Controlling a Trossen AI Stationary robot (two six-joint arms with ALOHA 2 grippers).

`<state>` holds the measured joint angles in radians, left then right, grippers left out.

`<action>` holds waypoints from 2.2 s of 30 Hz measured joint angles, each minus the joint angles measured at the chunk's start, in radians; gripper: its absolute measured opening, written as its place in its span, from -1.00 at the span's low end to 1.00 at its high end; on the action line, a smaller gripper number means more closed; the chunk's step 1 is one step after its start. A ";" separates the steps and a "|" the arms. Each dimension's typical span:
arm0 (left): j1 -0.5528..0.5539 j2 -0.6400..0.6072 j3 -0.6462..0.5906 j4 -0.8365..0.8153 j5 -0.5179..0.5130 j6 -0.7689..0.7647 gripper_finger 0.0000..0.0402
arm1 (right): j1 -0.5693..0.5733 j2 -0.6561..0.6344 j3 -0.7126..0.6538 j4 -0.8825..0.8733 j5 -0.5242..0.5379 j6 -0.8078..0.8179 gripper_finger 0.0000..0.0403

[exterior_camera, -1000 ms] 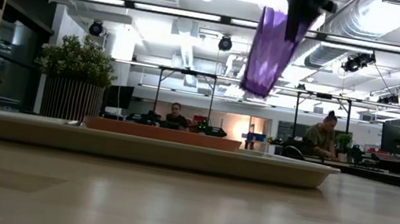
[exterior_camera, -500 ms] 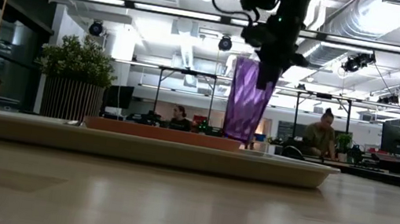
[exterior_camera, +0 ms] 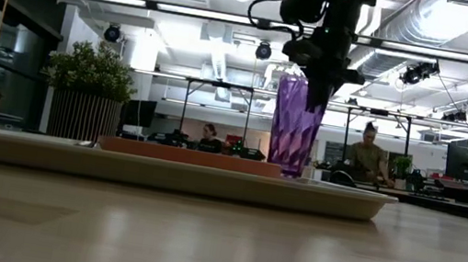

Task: Pick and place plate/cup/fork/spoon on tray
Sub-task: Put the purple glass on the gray tray

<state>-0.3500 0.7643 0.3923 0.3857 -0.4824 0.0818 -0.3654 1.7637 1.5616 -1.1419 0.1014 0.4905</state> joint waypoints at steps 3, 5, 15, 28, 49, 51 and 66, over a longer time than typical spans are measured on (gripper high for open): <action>0.000 0.000 0.000 0.000 0.000 0.000 -0.57 | -0.005 0.022 0.000 0.002 -0.020 0.002 -1.00; 0.000 0.000 0.000 0.001 0.000 0.000 -0.57 | -0.008 0.034 0.000 0.004 -0.047 -0.002 -1.00; 0.000 0.000 0.000 0.001 0.000 0.000 -0.57 | -0.015 0.050 0.000 0.011 -0.052 -0.008 -1.00; 0.000 0.000 0.000 0.001 0.000 0.000 -0.57 | -0.015 0.050 0.000 0.011 -0.046 -0.012 -0.92; 0.000 0.000 0.000 0.001 0.000 0.000 -0.57 | -0.015 0.050 0.000 0.011 -0.048 -0.013 -0.91; 0.000 0.000 0.000 0.001 0.000 0.000 -0.57 | -0.015 0.050 0.000 0.011 -0.051 -0.013 -0.91; 0.000 0.000 0.000 0.001 0.000 0.000 -0.57 | -0.015 0.050 0.000 0.011 -0.053 -0.020 -0.91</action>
<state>-0.3500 0.7643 0.3923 0.3866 -0.4824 0.0814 -0.3801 1.8141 1.5616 -1.1313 0.0486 0.4706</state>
